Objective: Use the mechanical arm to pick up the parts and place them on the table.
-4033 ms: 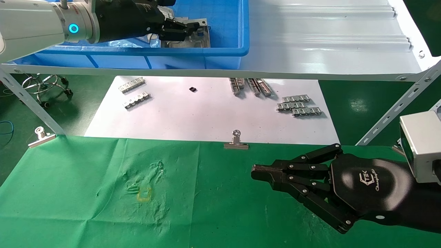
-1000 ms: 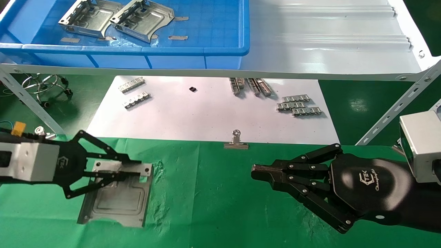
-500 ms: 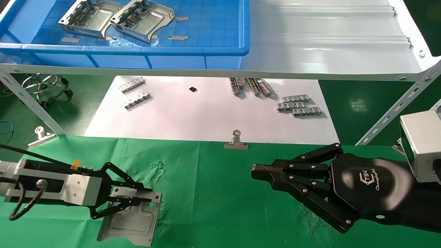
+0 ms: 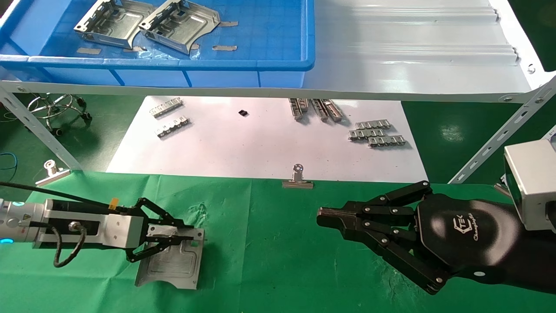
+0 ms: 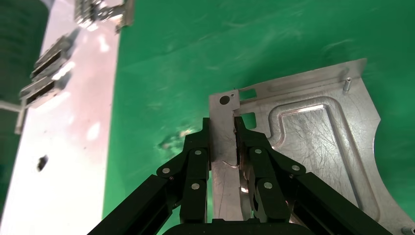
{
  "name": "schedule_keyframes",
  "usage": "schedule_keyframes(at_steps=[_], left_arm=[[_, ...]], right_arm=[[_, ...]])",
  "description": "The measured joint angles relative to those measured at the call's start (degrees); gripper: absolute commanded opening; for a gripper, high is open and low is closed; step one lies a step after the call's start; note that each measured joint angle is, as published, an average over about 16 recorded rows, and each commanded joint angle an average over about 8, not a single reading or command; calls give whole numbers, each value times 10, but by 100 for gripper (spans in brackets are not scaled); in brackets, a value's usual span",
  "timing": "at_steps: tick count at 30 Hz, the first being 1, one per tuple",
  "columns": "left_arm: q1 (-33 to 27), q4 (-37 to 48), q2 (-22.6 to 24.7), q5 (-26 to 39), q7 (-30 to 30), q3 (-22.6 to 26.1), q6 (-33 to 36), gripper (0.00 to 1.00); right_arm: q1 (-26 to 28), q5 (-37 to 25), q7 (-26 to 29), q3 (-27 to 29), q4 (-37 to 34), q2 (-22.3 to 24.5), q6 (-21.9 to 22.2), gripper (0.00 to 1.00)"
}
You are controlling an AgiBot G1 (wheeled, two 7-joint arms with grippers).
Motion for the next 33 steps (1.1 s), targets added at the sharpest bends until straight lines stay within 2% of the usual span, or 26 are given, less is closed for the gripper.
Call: schedule_keyframes(at_steps=[3,5,6,11,13,14,25,33], left_arm=[[-1,17,8,0,11,0,-3,1],[-1,26,12,0,18,-1,-5,12],[-1,31,14,0,21,-1,-6,20],[-4,47,21,1,32,0,-8,80],[-5,52,23,1,35,0,-8,95],[-5,54,23,1,37,0,-7,99],[-14,69,22,-2,31,-2,15,100],[-12,37,1,-26,-51,-10,45,100]], right_arm=[[0,0,0,0,0,0,0,0],[0,0,0,0,0,0,0,0],[0,0,0,0,0,0,0,0],[0,0,0,0,0,0,0,0],[0,0,0,0,0,0,0,0],[0,0,0,0,0,0,0,0],[0,0,0,0,0,0,0,0],[0,0,0,0,0,0,0,0]])
